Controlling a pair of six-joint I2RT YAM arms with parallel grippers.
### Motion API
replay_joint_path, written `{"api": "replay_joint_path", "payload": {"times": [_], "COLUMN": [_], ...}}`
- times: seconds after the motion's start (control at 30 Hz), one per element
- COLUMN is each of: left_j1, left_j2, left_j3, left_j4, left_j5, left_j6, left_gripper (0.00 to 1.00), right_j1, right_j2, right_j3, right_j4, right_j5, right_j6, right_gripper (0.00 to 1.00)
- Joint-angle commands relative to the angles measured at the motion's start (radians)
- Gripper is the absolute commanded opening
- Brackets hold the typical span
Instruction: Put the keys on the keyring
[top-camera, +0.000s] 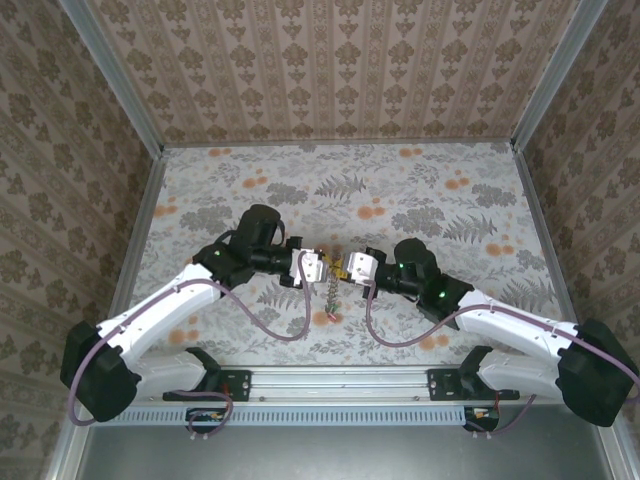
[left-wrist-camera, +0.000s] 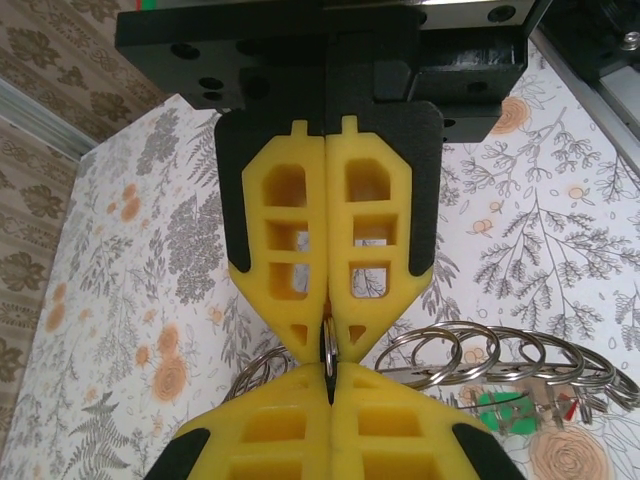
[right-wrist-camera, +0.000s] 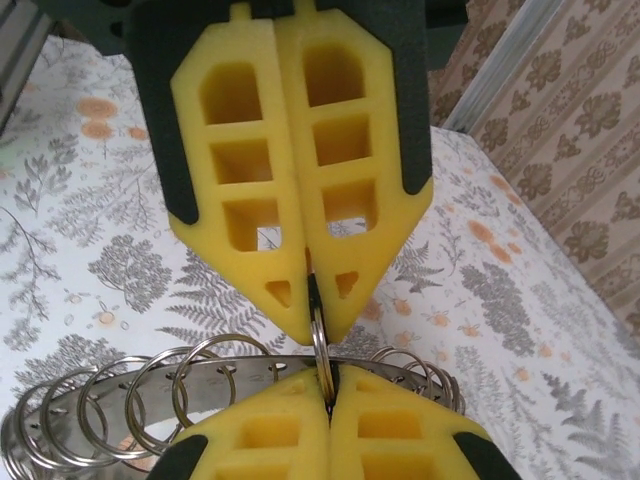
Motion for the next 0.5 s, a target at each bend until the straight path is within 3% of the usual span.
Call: {"api": "replay_joint_path", "payload": {"times": [0.0, 0.07, 0.17, 0.23, 0.47], "left_j1": [-0.008, -0.008, -0.003, 0.006, 0.073], "left_j2": [0.008, 0.009, -0.012, -0.042, -0.15], "left_j3": [0.066, 0.071, 0.063, 0.047, -0.031], "left_j4": [-0.058, -0.073, -0.08, -0.076, 0.005], "left_j5": [0.061, 0.062, 0.057, 0.058, 0.081], "left_j6": [-0.022, -0.04, -0.064, -0.076, -0.157], "left_gripper": [0.0, 0.01, 0.22, 0.29, 0.41], "right_j1": [0.008, 0.008, 0.004, -0.002, -0.036], "right_j2": [-0.008, -0.014, -0.023, -0.031, -0.028], "right_j3": [0.024, 0.013, -0.022, -0.05, -0.128], "right_j4": [0.022, 0.051, 0.157, 0.246, 0.502], "right_j5": [-0.013, -0.022, -0.027, -0.041, -0.166], "right_j6": [0.017, 0.033, 0.087, 0.133, 0.262], "right_gripper": [0.0, 0.0, 0.0, 0.0, 0.0]}}
